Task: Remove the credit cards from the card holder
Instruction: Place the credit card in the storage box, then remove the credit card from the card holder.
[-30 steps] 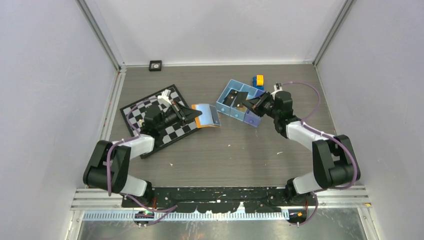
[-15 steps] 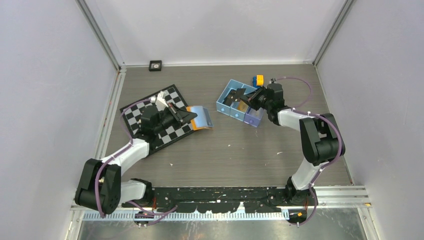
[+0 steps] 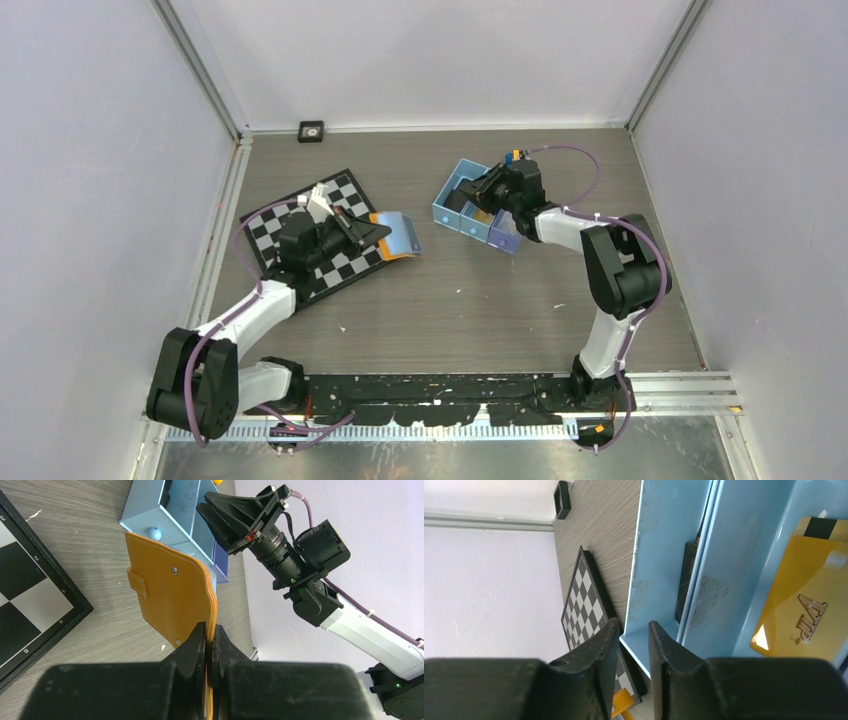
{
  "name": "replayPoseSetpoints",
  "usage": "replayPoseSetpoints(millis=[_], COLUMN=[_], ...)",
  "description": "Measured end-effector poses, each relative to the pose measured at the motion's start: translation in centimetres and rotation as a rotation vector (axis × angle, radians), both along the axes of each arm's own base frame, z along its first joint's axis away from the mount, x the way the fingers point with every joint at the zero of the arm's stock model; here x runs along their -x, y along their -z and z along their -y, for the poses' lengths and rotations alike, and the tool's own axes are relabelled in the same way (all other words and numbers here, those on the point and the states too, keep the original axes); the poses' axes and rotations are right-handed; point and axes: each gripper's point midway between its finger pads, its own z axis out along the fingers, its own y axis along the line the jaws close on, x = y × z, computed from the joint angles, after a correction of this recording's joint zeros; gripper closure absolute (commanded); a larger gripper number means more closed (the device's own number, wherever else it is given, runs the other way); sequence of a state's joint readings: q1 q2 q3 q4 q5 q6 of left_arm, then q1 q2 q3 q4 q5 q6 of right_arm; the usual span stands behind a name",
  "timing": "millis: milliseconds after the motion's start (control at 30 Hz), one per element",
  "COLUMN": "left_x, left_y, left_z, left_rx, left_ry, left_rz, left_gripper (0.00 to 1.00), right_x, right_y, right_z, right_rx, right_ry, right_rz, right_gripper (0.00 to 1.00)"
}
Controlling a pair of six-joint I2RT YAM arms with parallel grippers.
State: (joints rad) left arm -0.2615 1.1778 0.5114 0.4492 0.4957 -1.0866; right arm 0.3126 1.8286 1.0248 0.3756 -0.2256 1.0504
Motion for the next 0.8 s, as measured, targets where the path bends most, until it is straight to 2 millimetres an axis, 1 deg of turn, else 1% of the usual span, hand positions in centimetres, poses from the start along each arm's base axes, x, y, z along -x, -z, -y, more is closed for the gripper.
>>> replayPoseSetpoints(millis=[133, 233, 300, 367, 500, 533, 600, 633, 700, 800], left_x=[0.0, 0.0, 0.0, 0.0, 0.1, 0.2, 0.3, 0.4, 0.7, 1.4], left_y=[0.1, 0.1, 0.1, 0.1, 0.2, 0.3, 0.4, 0.5, 0.6, 0.6], left_z=[0.0, 0.0, 0.0, 0.0, 0.0, 0.0, 0.0, 0.0, 0.3, 1.0], left_rx=[-0.002, -0.002, -0.001, -0.001, 0.004, 0.007, 0.013, 0.016, 0.026, 0.040], left_ry=[-0.002, -0.003, -0.003, -0.003, -0.003, -0.002, 0.001, 0.005, 0.021, 0.053], left_rz=[-0.004, -0.005, -0.005, -0.005, -0.004, -0.002, 0.003, 0.008, 0.016, 0.029], left_gripper=[1.00, 1.00, 1.00, 1.00, 1.00, 1.00, 1.00, 1.00, 1.00, 1.00], right_x=[0.0, 0.9, 1.8, 2.9, 6.3, 7.1, 8.7, 9.4, 10.6, 12.1], right_y=[0.2, 0.2, -0.3, -1.6, -6.3, -7.5, -8.7, -8.8, -8.0, -5.4], right_z=[0.3, 0.8, 1.2, 1.7, 2.2, 2.3, 2.4, 2.4, 2.2, 1.7], right_rx=[0.016, 0.034, 0.049, 0.077, 0.103, 0.099, 0.097, 0.099, 0.106, 0.117], right_ry=[0.017, 0.019, 0.020, 0.018, -0.003, -0.008, -0.024, -0.033, -0.056, -0.115], right_rz=[0.000, -0.005, -0.008, 0.006, 0.106, 0.135, 0.177, 0.187, 0.183, 0.130], right_gripper=[0.59, 0.51, 0.43, 0.36, 0.21, 0.20, 0.19, 0.18, 0.17, 0.16])
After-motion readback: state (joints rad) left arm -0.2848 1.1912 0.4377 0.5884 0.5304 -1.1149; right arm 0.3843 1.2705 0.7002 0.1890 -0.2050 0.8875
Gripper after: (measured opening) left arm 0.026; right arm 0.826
